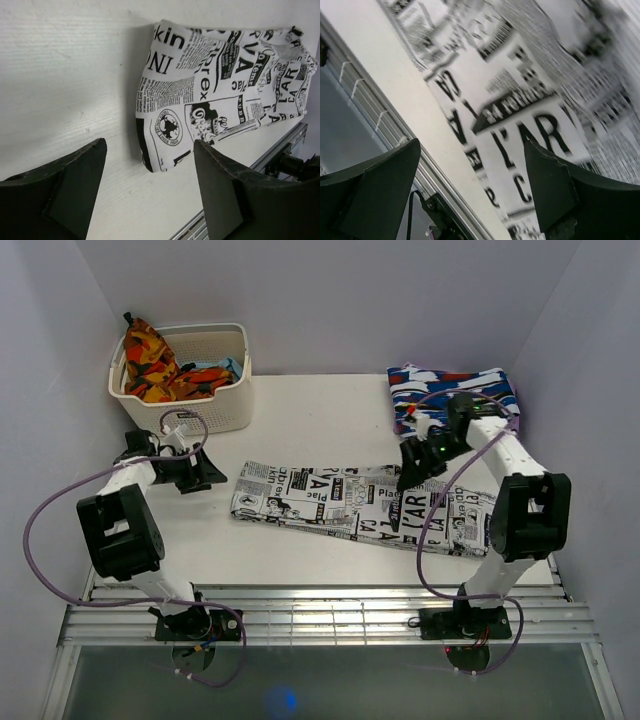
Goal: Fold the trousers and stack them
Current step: Fold the trousers
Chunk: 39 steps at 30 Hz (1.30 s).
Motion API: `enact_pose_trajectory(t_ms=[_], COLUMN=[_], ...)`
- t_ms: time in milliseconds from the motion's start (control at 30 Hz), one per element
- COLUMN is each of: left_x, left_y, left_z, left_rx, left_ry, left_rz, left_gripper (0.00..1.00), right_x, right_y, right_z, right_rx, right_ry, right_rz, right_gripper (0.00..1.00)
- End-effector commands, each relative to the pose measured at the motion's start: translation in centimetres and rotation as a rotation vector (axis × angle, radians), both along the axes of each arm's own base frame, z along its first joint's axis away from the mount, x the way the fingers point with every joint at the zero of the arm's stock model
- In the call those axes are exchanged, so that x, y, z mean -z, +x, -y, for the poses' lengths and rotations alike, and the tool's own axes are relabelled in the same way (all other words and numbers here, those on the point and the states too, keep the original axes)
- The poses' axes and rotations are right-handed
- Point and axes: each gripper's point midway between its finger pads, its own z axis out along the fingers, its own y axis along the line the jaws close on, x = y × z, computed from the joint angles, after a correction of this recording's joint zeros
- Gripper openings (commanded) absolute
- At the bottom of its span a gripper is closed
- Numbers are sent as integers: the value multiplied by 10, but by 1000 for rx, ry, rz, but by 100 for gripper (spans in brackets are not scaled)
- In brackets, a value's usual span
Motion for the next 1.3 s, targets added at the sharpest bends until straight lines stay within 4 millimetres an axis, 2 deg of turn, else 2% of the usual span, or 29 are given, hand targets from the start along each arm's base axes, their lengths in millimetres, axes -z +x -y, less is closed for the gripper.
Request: enact_pose_trajectory(t_ms=[0, 67, 100, 167, 200, 300, 333, 400, 433, 500, 567, 667, 767, 833, 900, 1000, 1067, 1133, 1167, 1233, 1267], left_x=[39, 45, 50, 52, 56, 64, 67, 74, 79, 77, 68, 51, 36, 16, 1, -28, -55, -72, -77, -94, -102], left_y=[-18, -13, -13, -10, -11, -13, -14, -13, -13, -7, 1, 7, 9, 16, 13, 15, 14, 13, 8, 13, 12], left_z=[12, 15, 20, 31, 37, 56, 61, 64, 63, 59, 49, 38, 20, 0, -14, -23, -14, 1, 17, 30, 48], left_rx=[48, 48, 57, 71, 81, 129, 116, 79, 64, 30, -14, -61, -111, -134, -155, -139, -106, -65, -29, -38, -6], left_ry=[-6, -19, -38, -74, -93, -114, -129, -150, -157, -170, -172, -155, -96, -33, 43, 116, 117, 104, 99, 107, 115], left_rz=[-118, -124, -139, -139, -155, -164, -193, -221, -238, -239, -203, -174, -155, -90, -70, -1, 50, 63, 44, 54, 71], left_gripper=[80, 78, 78, 78, 78, 76, 73, 65, 53, 38, 19, 0, 0, 0, 0, 0, 0, 0, 0, 0, 0], right_x=[21, 26, 29, 36, 40, 55, 60, 72, 77, 86, 92, 94, 86, 80, 75, 71, 71, 70, 70, 73, 74], right_y=[-21, -30, -32, -45, -51, -69, -73, -82, -84, -84, -81, -70, -55, -42, -35, -24, -19, -13, -10, -10, -10], right_z=[85, 114, 141, 164, 186, 213, 216, 215, 214, 213, 214, 213, 206, 204, 197, 187, 180, 170, 167, 155, 150], right_rx=[178, 253, 329, 396, 461, 539, 547, 546, 550, 557, 573, 591, 593, 585, 570, 543, 541, 542, 545, 541, 536], right_ry=[-111, -138, -158, -183, -207, -244, -250, -255, -253, -248, -254, -219, -151, -126, -103, -69, -47, -7, 11, 42, 56], right_rz=[-150, -190, -205, -260, -283, -352, -367, -415, -432, -438, -442, -429, -420, -389, -376, -354, -353, -343, -343, -367, -374], right_gripper=[90, 90, 91, 91, 92, 93, 93, 93, 93, 93, 91, 90, 89, 89, 89, 89, 90, 91, 91, 91, 92])
